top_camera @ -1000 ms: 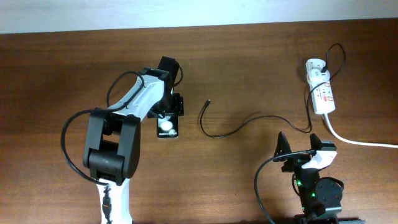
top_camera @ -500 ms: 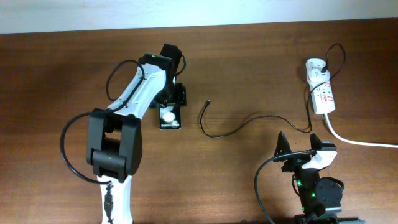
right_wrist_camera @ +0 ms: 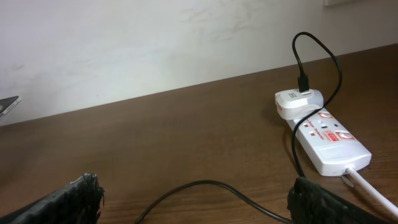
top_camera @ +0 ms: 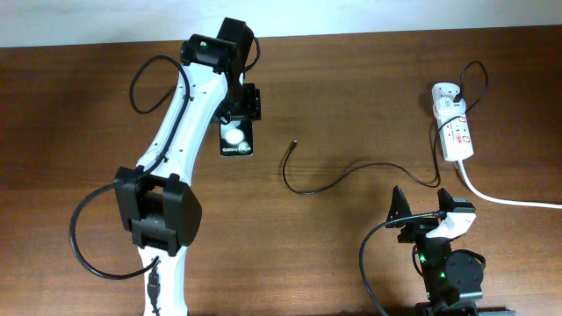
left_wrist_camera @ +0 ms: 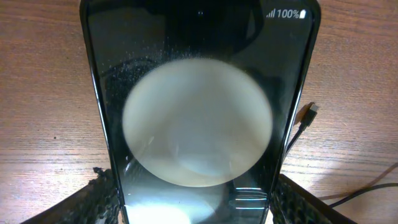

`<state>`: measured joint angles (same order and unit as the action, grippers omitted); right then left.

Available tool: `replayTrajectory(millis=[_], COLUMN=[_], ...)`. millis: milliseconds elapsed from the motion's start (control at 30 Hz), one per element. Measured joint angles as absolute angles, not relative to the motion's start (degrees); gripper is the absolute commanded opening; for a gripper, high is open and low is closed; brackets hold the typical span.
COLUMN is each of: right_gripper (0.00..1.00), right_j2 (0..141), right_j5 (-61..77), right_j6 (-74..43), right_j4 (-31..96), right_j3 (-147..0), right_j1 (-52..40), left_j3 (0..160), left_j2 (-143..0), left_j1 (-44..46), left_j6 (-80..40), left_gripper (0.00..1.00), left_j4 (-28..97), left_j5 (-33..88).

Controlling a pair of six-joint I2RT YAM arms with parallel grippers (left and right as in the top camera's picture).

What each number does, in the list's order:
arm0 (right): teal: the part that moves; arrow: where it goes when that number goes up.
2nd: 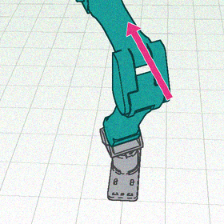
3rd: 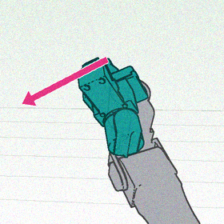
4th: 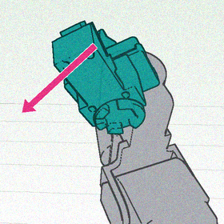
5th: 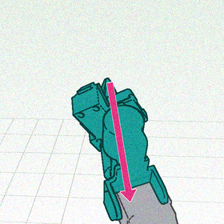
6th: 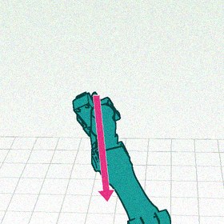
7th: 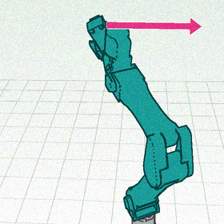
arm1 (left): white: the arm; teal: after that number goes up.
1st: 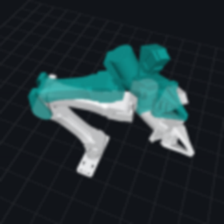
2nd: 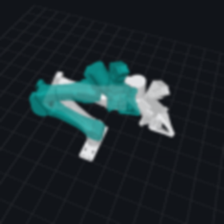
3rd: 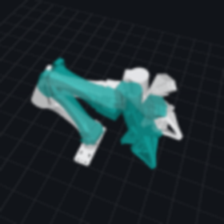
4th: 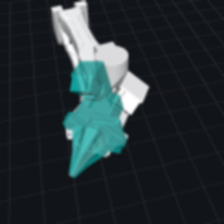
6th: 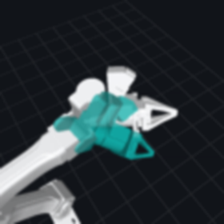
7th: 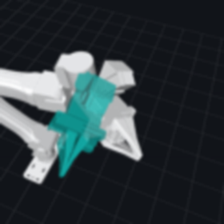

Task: Plug charger to phone and switch on socket
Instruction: 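Close the left gripper on the phone's sides and lift it, then raise the phone and turn its bottom edge toward the center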

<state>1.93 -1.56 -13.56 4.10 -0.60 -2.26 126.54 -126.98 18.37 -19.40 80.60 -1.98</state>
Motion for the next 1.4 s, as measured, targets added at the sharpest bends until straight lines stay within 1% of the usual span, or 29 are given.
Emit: replayTrajectory(millis=[33, 67, 200, 333, 500, 600, 1000, 1233, 1400], right_gripper=[0.99, 0.99, 0.99, 0.98, 0.99, 0.99, 0.99, 0.99, 0.99], right_j2=[1.93, 1.93, 1.93, 1.93, 1.93, 1.93, 1.93, 1.93, 1.93], right_j5=[-1.56, -1.56, -1.56, -1.56, -1.56, -1.56, -1.56, -1.56, -1.56], right_j6=[-13.5, -13.52, -13.54, -13.52, -13.52, -13.56, -13.54, -13.54, -13.52], right_j4=[4.1, 4.1, 4.1, 4.1, 4.1, 4.1, 4.1, 4.1, 4.1], right_j3=[-0.6, -0.6, -0.6, -0.6, -0.6, -0.6, -0.6, -0.6, -0.6], right_j1=[-2.26, -2.26, -2.26, -2.26, -2.26, -2.26, -2.26, -2.26, -2.26], left_j3=[126.54, 126.54, 126.54, 126.54, 126.56, 126.56, 126.56, 126.56, 126.56], left_j2=[-126.98, -126.98, -126.98, -126.98, -126.98, -126.98, -126.98, -126.98, -126.98], left_j1=[18.37, 18.37, 18.37, 18.2, 12.91, 11.42, 11.57, 15.92, 16.27], left_j6=[-19.4, -19.4, -19.4, -19.57, -19.57, -19.59, -19.57, -19.59, -19.62], left_gripper=[0.03, 0.0, 0.0, 0.0, 0.0, 0.0, 0.0, 0.0, 0.0], left_j4=[80.58, 80.6, 80.68, 83.83, 86.39, 87.02, 91.31, 92.68, 92.53], left_j5=[-1.98, -1.98, -1.41, 1.98, 7.92, 9.63, 13.76, 13.19, 14.52])
